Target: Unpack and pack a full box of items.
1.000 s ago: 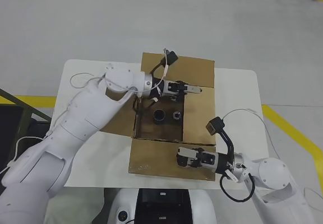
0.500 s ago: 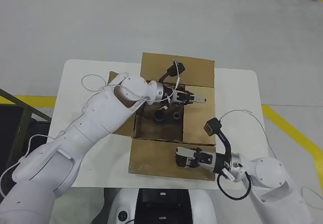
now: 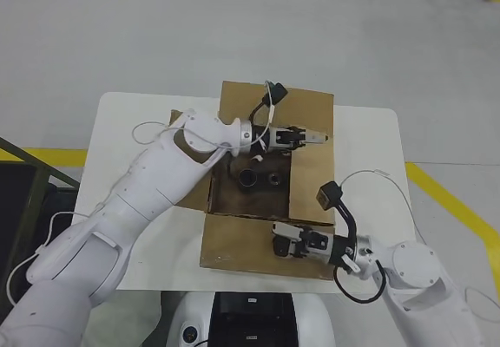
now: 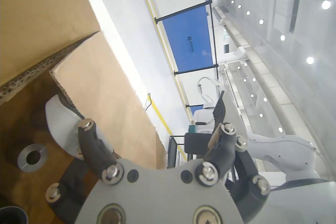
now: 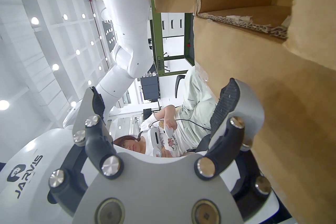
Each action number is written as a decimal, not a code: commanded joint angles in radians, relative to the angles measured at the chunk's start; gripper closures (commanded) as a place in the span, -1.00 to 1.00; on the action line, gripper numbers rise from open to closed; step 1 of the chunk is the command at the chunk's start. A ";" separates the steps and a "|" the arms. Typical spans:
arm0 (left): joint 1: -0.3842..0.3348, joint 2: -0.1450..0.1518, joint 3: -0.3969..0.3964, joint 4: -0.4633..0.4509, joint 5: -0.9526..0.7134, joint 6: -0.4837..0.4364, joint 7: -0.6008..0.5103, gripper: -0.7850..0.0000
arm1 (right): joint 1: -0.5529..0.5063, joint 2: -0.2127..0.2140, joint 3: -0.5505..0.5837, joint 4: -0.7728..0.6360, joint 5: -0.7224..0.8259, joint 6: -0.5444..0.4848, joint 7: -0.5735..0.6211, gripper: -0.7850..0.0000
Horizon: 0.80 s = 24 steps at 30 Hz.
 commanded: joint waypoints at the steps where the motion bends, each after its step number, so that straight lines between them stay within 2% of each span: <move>1: 0.007 0.005 -0.026 -0.026 -0.014 -0.003 -0.007 -1.00 | 0.003 0.001 0.000 0.007 0.001 0.006 -0.012 -1.00; 7: 0.035 0.015 -0.069 -0.114 -0.044 0.015 -0.058 -1.00 | 0.018 0.001 0.002 0.037 0.004 -0.010 -0.078 -1.00; 12: 0.048 0.014 -0.082 -0.151 -0.059 0.028 -0.075 -1.00 | 0.011 0.000 0.025 0.043 0.022 -0.079 -0.145 -1.00; 17: 0.054 0.020 -0.118 -0.169 -0.059 0.023 -0.085 -1.00 | -0.042 0.004 0.081 0.005 0.031 -0.165 -0.196 -1.00; 24: 0.083 0.050 -0.225 -0.214 -0.011 0.020 -0.110 -1.00 | -0.130 0.011 0.163 -0.057 0.032 -0.263 -0.251 -1.00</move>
